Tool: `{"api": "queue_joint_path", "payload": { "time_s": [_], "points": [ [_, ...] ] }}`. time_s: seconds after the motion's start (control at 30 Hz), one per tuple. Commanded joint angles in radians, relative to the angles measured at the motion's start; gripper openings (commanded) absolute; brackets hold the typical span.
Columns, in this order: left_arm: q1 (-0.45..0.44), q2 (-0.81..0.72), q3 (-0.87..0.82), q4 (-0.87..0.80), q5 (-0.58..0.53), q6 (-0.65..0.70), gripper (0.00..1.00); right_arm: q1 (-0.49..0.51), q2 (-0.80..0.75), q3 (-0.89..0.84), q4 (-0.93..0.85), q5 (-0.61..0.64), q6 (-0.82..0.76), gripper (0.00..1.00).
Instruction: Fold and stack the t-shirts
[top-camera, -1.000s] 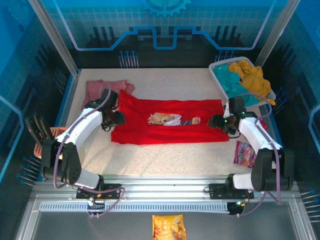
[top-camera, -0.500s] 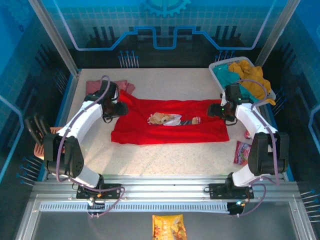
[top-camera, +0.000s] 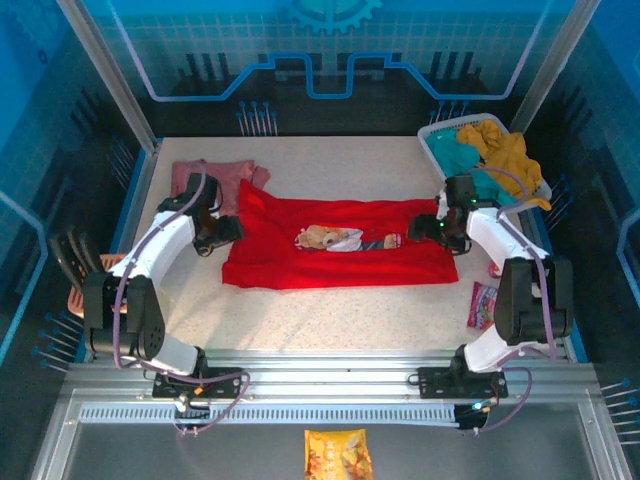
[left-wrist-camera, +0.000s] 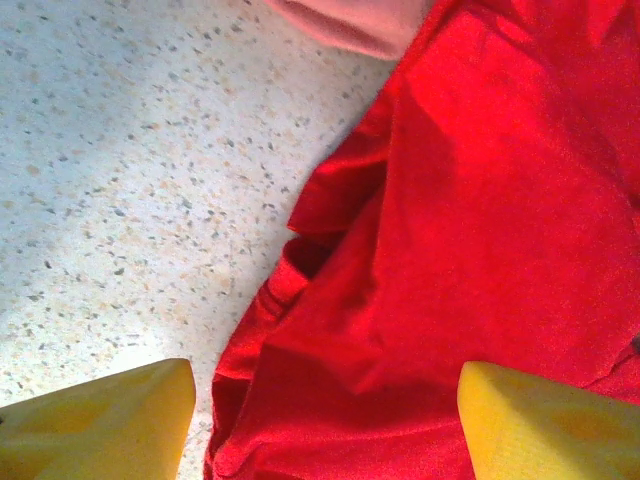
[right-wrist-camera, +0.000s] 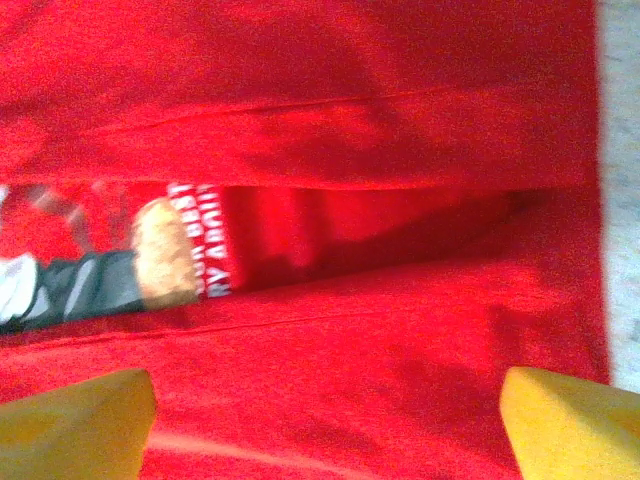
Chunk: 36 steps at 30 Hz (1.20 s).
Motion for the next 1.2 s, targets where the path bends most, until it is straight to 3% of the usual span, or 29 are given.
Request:
{"api": "queue_joint_path", "payload": {
  "time_s": [0.0, 0.23, 0.47, 0.57, 0.73, 0.93, 1.0, 1.07, 1.17],
  "points": [
    [0.01, -0.003, 0.029, 0.0, 0.038, -0.004, 0.7, 0.073, 0.011, 0.072, 0.02, -0.065, -0.048, 0.92],
    [0.011, -0.002, 0.035, 0.037, 0.087, -0.009, 0.69, 0.195, 0.163, 0.267, 0.035, -0.129, -0.115, 0.93],
    [-0.016, 0.103, 0.138, 0.154, 0.226, 0.008, 0.66, 0.296, 0.145, 0.299, 0.048, -0.105, -0.158, 0.93],
    [-0.097, 0.164, 0.23, 0.132, 0.156, 0.04, 0.69, 0.303, 0.107, 0.269, 0.04, -0.107, -0.156, 0.93],
    [-0.168, 0.273, 0.366, 0.119, 0.151, -0.069, 0.73, 0.306, 0.029, 0.212, 0.019, -0.101, -0.145, 0.93],
    [-0.217, 0.344, 0.469, 0.054, 0.042, -0.307, 0.66, 0.308, -0.057, 0.148, 0.002, -0.075, -0.111, 0.93],
    [-0.215, 0.309, 0.433, 0.043, -0.049, -0.334, 0.66, 0.307, -0.06, 0.148, -0.008, -0.072, -0.108, 0.93],
    [-0.189, 0.268, 0.392, 0.045, -0.092, -0.315, 0.66, 0.308, -0.059, 0.151, -0.02, -0.059, -0.109, 0.93],
    [-0.126, 0.25, 0.38, 0.041, -0.036, -0.136, 0.66, 0.308, -0.055, 0.148, -0.023, -0.054, -0.111, 0.93]
  ]
}}
